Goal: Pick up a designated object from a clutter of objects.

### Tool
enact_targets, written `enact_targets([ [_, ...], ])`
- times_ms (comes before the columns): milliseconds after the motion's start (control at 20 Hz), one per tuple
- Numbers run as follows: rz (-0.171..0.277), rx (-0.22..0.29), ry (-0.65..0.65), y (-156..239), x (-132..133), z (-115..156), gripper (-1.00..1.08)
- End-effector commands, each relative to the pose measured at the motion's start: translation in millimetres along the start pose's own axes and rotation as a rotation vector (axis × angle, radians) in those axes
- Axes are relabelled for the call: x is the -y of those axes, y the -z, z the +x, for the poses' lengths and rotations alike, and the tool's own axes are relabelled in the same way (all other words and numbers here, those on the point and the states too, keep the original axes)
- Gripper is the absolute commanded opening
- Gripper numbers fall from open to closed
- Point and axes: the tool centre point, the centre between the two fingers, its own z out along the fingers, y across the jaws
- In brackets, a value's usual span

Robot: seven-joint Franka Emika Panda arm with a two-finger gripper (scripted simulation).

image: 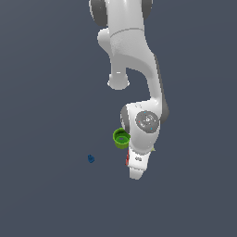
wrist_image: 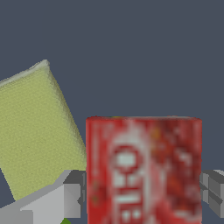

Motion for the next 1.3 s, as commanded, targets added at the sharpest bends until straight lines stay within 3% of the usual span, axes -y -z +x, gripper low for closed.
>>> enact_targets([
  [0,0.000,0.000,0.000,10,6,-2,-1.00],
  [1250,0.012,0.006,0.001,185,113,-29,-1.00],
])
